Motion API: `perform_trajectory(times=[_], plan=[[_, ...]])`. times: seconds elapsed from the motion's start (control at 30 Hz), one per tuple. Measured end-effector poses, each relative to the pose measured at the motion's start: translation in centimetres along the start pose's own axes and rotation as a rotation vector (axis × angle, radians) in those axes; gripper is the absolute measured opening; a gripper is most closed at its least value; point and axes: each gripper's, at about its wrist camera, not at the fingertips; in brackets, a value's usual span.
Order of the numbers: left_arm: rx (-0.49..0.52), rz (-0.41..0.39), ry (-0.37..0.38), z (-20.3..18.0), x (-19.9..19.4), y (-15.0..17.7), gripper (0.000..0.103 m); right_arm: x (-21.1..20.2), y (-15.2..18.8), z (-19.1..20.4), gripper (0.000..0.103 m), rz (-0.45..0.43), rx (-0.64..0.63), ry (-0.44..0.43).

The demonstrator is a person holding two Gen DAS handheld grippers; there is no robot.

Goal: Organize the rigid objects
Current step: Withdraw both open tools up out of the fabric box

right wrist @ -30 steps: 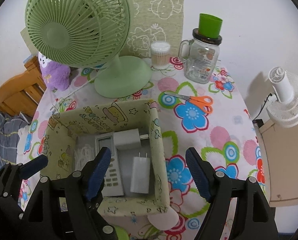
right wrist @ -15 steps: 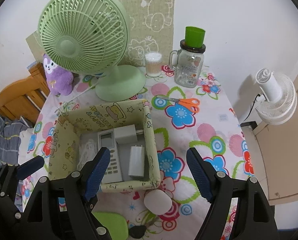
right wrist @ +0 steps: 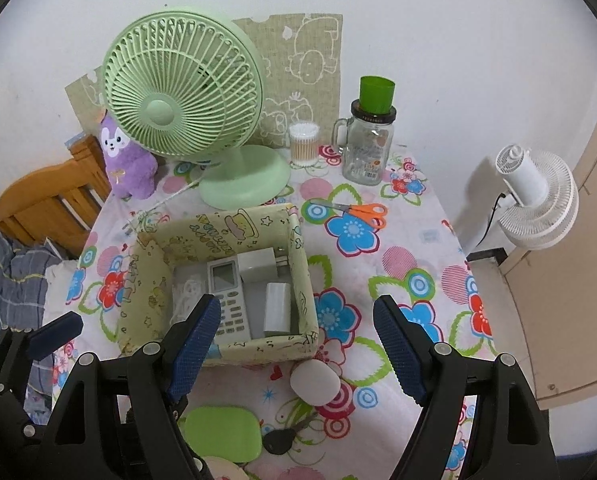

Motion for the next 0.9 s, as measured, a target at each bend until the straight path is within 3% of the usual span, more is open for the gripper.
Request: perform_trajectory(times=[0.43,0.9], plan=[[0.002,-0.044,0.009,0.4,-3.0,0.9,0.100,-3.4,0.5,0.5,0.081,-0.049,-0.012,-0.006],[-0.011,-0.032,0.034,0.9,-4.1,2.9,0.100,-5.1,2.2,0.1,0.081,-0.060,-0.014,-0.025]])
Point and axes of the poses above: each gripper's, at about its wrist camera, not at the fingertips, and x roughly the way its jaws point, z to its left, y to its underside, and after that the axes turned 8 degrees about -z, right-handed
